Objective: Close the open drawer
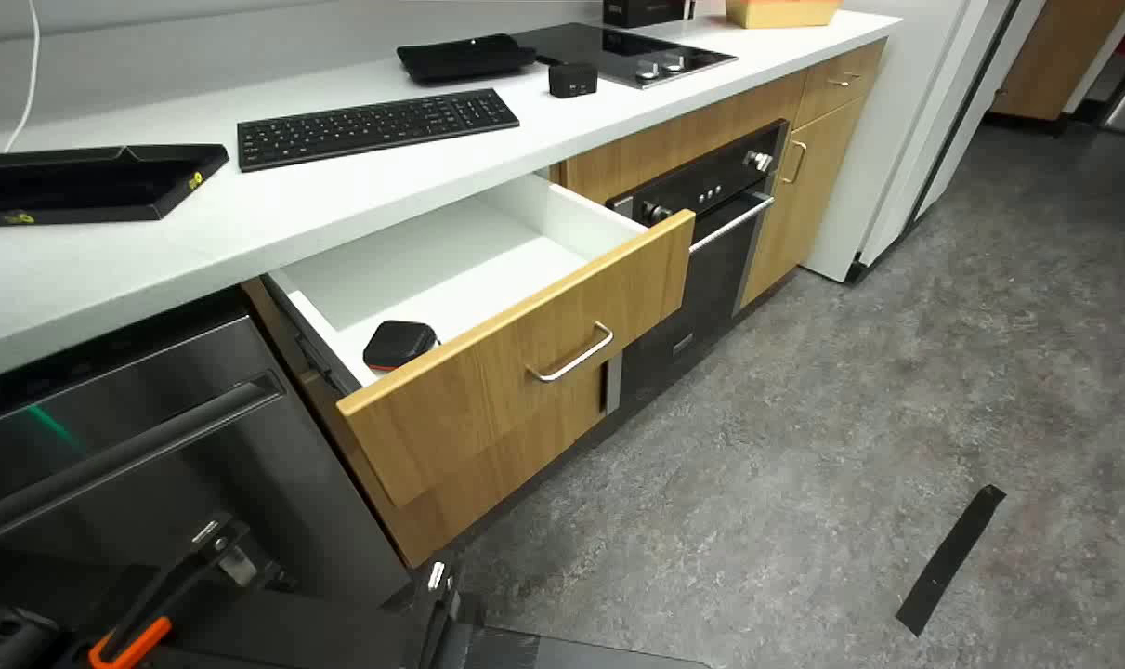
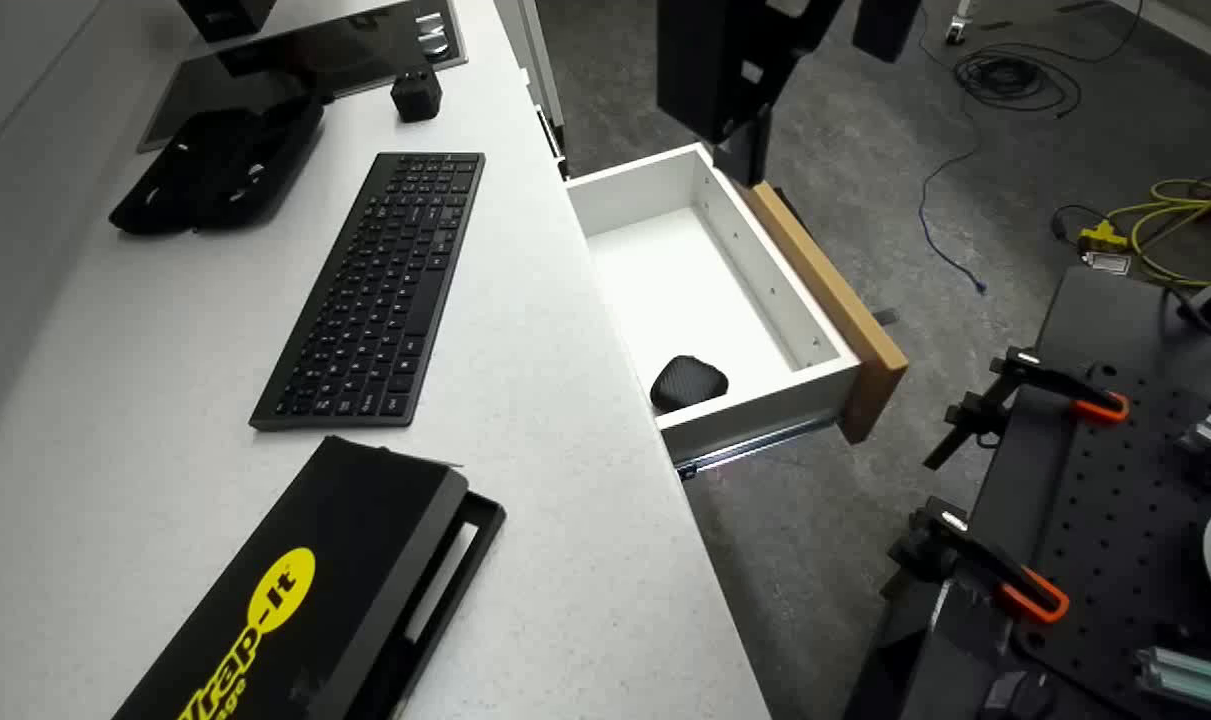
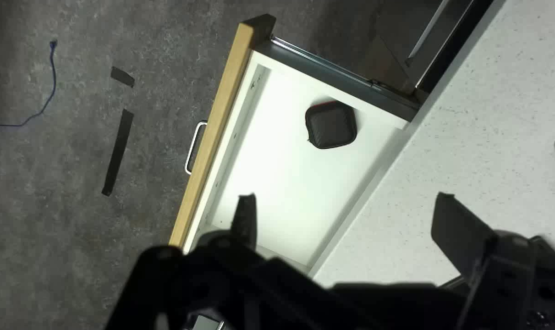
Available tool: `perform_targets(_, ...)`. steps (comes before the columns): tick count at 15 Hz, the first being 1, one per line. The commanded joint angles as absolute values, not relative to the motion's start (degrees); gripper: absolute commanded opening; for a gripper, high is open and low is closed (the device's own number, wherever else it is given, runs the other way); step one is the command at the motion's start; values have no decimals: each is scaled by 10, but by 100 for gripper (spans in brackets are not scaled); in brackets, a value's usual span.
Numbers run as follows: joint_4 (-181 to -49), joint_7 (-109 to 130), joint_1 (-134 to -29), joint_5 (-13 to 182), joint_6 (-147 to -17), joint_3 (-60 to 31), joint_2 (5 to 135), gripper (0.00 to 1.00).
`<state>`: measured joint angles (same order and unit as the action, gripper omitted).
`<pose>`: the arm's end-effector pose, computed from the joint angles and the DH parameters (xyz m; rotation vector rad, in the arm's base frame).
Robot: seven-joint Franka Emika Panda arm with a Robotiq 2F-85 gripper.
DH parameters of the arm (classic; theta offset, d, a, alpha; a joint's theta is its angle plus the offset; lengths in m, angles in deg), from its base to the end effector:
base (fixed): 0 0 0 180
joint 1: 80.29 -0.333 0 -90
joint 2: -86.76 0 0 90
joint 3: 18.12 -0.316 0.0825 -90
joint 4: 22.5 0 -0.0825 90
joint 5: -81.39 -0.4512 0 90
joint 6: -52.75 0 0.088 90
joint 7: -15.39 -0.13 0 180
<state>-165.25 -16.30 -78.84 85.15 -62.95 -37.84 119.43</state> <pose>0.4346 0.1329 0.4325 2.9133 -0.3696 0.2358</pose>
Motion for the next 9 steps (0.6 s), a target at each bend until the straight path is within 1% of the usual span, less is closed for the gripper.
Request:
perform_targets(1, -1651, -169, -802, 859, -628, -366, 1191, 100)
perform_targets(4, -1652, -155, -807, 850, -626, -357, 1188, 100)
perform_targets(6, -1667, -93, -820, 829, -642, -319, 1189, 100)
perform_targets(9, -1705, -13, -805, 829, -680, -254, 1191, 100)
